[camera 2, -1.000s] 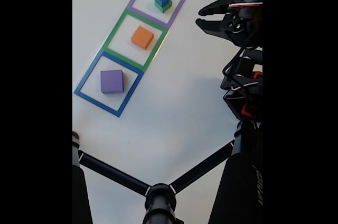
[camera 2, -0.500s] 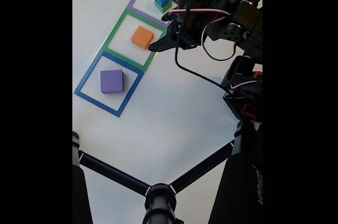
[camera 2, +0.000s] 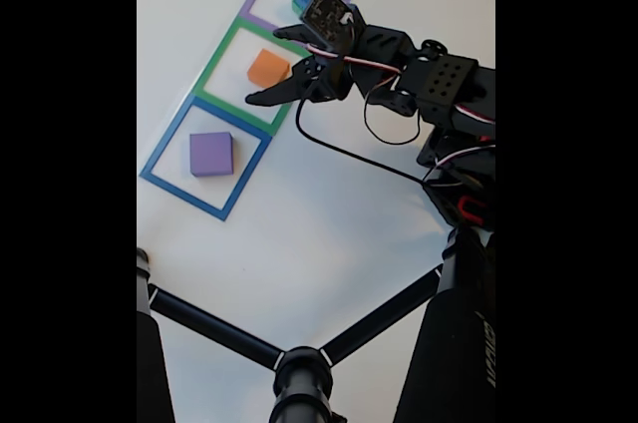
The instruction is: Tower of hanoi
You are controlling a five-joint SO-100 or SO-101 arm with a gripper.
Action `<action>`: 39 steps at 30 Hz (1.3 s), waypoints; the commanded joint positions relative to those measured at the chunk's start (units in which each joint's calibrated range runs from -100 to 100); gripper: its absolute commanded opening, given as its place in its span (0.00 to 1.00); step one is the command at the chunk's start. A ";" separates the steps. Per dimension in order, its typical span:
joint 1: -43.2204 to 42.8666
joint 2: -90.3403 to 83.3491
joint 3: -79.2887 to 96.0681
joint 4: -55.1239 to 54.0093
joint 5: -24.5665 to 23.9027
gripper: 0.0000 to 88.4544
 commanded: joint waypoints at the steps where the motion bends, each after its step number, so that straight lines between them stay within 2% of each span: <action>1: 0.58 8.35 4.65 -22.34 0.54 0.44; 9: 5.75 23.45 8.19 -40.88 0.54 0.44; 20: 6.33 42.67 6.01 -56.67 0.54 0.44; 39: 5.95 63.98 -2.26 -67.44 0.54 0.43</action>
